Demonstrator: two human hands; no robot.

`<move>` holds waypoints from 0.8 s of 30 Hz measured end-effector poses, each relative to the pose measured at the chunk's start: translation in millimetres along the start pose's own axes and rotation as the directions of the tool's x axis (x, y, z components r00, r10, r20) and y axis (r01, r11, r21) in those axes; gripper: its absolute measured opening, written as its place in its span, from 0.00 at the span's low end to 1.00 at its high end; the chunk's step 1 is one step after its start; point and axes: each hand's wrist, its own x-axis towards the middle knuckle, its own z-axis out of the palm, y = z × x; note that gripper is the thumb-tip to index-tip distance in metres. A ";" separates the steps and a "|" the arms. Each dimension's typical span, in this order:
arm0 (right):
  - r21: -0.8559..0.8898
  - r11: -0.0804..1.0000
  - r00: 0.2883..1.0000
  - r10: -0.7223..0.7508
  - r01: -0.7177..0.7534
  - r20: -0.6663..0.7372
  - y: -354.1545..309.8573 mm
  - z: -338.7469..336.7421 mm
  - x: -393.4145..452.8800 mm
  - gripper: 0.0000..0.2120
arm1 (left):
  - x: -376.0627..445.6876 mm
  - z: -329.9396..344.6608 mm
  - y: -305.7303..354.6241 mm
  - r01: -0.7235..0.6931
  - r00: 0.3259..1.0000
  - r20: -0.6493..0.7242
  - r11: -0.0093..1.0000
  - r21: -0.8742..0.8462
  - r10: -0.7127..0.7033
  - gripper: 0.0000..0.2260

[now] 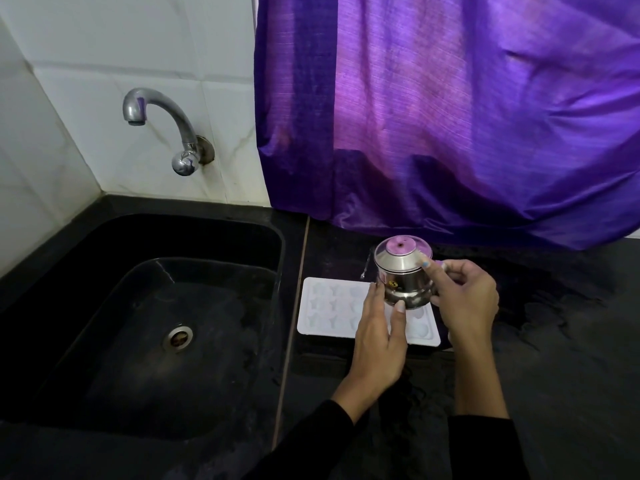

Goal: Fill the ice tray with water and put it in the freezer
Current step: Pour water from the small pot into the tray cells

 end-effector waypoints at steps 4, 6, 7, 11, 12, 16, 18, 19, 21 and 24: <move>0.043 0.999 1.000 0.011 -0.011 0.005 -3.0 1.8 0.1 0.13 | 1.1 -1.6 -1.5 -0.010 0.999 -0.034 1.000 -0.009 0.010 0.25; 0.027 1.000 1.000 -0.007 0.006 0.013 -5.7 4.0 -1.0 0.12 | 1.4 -1.9 -2.8 -0.017 0.999 -0.039 1.000 -0.017 0.016 0.26; 0.009 1.000 1.000 -0.017 0.016 0.020 -7.0 5.4 -1.6 0.12 | 1.1 -2.4 -2.3 -0.017 0.999 -0.039 1.000 -0.023 0.016 0.25; -0.069 0.997 0.998 -0.040 0.044 0.050 -11.9 10.9 -4.2 0.13 | 0.9 -3.7 -3.8 -0.013 0.999 -0.049 0.999 -0.047 0.011 0.21; -0.088 0.995 0.998 -0.042 0.047 0.055 -12.9 11.8 -4.9 0.14 | 0.8 -4.0 -4.7 -0.014 0.999 -0.052 0.999 -0.047 0.012 0.20; -0.129 0.991 0.998 -0.023 0.031 0.061 -16.6 14.9 -6.0 0.14 | 1.7 -4.5 -8.1 0.004 0.999 -0.054 0.998 -0.055 -0.007 0.20; -0.145 0.989 0.998 -0.023 0.032 0.063 -17.2 16.4 -5.5 0.13 | 2.7 -4.0 -9.6 0.010 0.998 -0.057 0.998 -0.065 -0.013 0.20; -0.152 0.988 0.998 -0.025 0.034 0.063 -17.3 16.8 -5.2 0.13 | 3.1 -3.7 -9.9 0.015 0.998 -0.056 0.997 -0.070 -0.019 0.21; -0.167 0.985 0.998 -0.027 0.038 0.065 -17.8 17.3 -5.0 0.14 | 3.9 -3.5 -11.2 0.024 0.998 -0.053 0.997 -0.071 -0.028 0.20; -0.173 0.984 0.997 -0.027 0.038 0.066 -18.4 17.9 -4.5 0.14 | 5.0 -4.0 -11.8 0.038 0.998 -0.047 0.996 -0.077 -0.041 0.19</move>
